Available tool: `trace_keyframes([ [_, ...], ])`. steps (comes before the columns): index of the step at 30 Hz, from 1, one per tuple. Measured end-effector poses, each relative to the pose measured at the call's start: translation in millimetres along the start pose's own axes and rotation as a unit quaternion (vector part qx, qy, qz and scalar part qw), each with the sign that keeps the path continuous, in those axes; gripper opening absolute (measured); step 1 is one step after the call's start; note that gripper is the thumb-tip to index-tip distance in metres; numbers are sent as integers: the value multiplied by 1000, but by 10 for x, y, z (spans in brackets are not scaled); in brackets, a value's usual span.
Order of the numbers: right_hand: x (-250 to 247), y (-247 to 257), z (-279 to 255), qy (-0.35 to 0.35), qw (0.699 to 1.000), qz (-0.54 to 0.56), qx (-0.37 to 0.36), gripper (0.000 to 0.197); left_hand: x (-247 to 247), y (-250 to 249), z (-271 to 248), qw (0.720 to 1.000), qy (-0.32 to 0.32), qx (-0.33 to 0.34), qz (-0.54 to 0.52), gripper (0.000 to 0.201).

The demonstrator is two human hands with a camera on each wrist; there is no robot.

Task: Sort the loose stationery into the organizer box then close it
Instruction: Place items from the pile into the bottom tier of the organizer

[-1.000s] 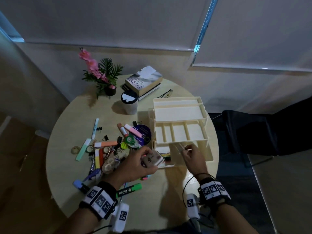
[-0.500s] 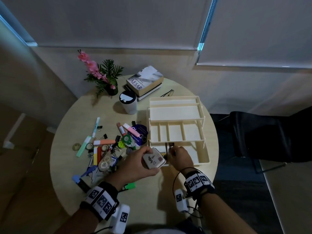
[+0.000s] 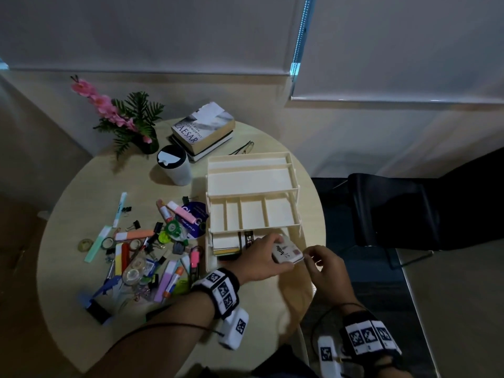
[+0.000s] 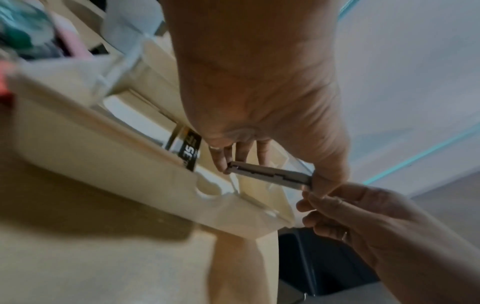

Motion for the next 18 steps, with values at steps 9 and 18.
trace_keyframes([
  [9, 84, -176, -112, 23, 999, 25, -21, 32, 270, 66, 569, 998, -1, -43, 50, 75],
  [18, 132, -239, -130, 62, 997, -43, -18, 23, 358, 196, 805, 986, -89, -29, 138, 37],
])
Point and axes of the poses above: each hand's wrist, its own z-axis towards the middle knuckle, its own x-axis out of the palm, y = z × x, the point moved 2 cm from there along z, towards the middle knuckle, and after that the axes turned 2 degrees about z, right-handed, at the moved point
